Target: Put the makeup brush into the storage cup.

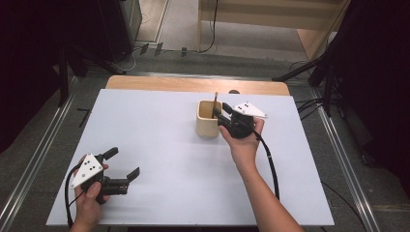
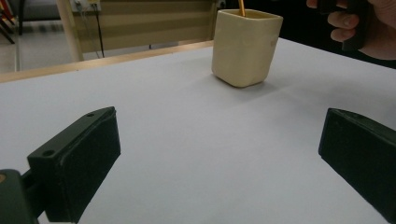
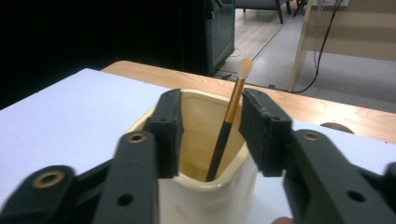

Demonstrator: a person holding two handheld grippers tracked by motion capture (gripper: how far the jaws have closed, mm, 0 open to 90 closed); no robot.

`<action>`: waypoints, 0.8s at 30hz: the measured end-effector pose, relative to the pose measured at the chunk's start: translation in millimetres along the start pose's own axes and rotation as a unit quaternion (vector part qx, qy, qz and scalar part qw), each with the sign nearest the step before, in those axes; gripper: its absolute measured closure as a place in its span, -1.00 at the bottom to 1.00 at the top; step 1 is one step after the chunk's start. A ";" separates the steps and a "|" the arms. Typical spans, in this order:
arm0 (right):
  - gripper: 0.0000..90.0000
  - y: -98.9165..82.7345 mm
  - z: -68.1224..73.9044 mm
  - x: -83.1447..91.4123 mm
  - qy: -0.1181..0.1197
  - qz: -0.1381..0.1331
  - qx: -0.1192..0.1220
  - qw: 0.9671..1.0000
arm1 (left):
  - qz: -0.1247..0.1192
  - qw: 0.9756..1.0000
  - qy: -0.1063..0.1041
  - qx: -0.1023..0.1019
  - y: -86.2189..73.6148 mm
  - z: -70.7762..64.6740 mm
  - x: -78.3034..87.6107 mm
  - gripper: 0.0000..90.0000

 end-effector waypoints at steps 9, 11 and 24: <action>-0.15 -8.0 -10.2 19.9 -0.007 0.000 -0.010 1.000 | 0.001 1.000 -0.002 -0.002 -0.2 -1.6 -1.6 -1.00; -0.27 -11.4 -12.6 24.0 -0.012 0.000 -0.009 1.000 | 0.001 1.000 -0.001 -0.002 -0.2 -1.8 -1.8 -1.00; -1.00 -31.6 -19.7 42.3 0.011 0.004 0.010 1.000 | 0.004 1.000 -0.002 -0.003 -0.3 -3.1 -2.2 -1.00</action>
Point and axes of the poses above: each handheld gripper's, and its own axes: x roughly backward along the jaws, y roughly out of its top, z roughly to its left, the point moved 2 cm from there along -x, roughly forward along the jaws, and after that the axes turned 10 degrees about x, right-handed, at the moved point
